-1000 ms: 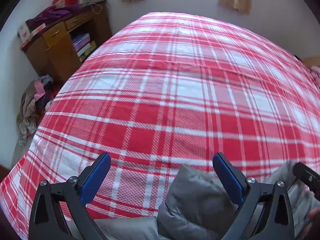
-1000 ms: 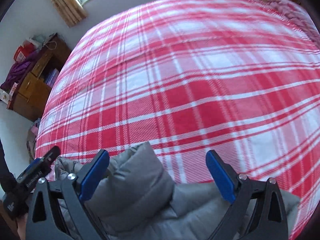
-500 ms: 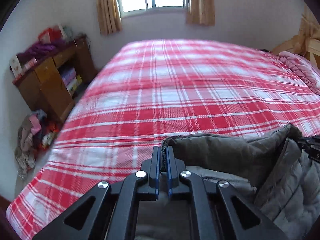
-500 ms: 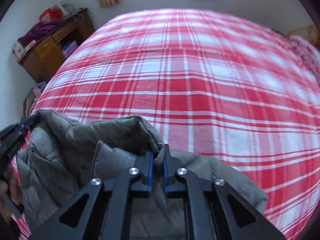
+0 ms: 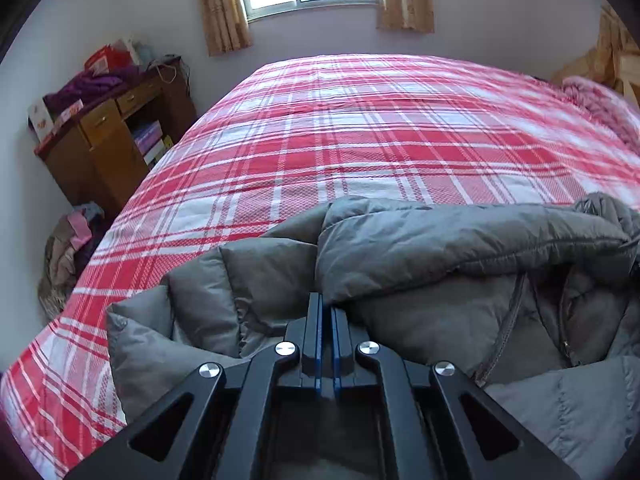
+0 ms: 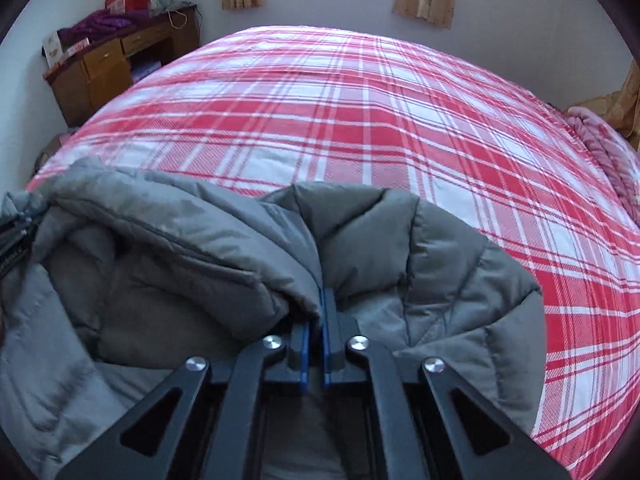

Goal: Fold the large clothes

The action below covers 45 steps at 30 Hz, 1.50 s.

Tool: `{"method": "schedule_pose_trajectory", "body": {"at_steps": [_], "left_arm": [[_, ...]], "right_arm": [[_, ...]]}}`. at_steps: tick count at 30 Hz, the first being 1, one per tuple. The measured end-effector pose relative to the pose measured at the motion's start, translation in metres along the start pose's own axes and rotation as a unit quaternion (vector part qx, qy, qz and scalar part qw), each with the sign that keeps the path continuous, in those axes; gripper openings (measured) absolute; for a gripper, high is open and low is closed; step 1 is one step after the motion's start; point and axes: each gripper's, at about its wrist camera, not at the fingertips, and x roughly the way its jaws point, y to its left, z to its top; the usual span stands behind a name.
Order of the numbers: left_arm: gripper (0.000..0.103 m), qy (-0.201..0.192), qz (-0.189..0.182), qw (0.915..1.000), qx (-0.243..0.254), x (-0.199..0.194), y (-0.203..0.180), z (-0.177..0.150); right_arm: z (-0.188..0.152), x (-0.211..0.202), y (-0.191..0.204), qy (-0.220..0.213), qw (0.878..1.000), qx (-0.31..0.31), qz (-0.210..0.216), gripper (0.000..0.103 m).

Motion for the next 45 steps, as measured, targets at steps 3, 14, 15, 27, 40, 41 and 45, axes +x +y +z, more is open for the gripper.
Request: {"method": "schedule_pose_trajectory", "body": {"at_steps": [3,14,15,27,40,41,45], "left_arm": [[0.004,0.001,0.008,1.0,0.003,-0.008,0.0,0.004],[0.088,-0.046,0.052,0.9975,-0.01,-0.078,0.029,0.014],[0.088,-0.059,0.052,0.9968,-0.014,-0.085,0.033,0.017],[0.088,-0.096,0.075,0.9899,-0.072,-0.066,-0.005,0.076],[0.088,-0.014,0.081,0.9926,-0.089,0.016,-0.008,0.018],[0.088,-0.011,0.08,0.993,-0.086,0.019,-0.01,0.016],[0.088,0.003,0.082,0.9933,-0.081,0.028,-0.011,0.014]], "right_arm": [[0.003,-0.002,0.002,0.001,1.0,-0.013,-0.013,0.006],[-0.009,-0.026,-0.011,-0.005,1.0,-0.01,0.01,0.041],[-0.011,-0.031,-0.012,-0.004,1.0,-0.013,0.014,0.041],[0.021,-0.078,-0.015,-0.084,0.991,0.101,0.036,0.042],[0.002,-0.001,0.024,-0.065,0.991,0.098,0.063,0.042],[0.001,0.0,0.024,-0.064,0.991,0.096,0.063,0.042],[-0.002,0.006,0.023,-0.061,0.991,0.095,0.067,0.042]]}}
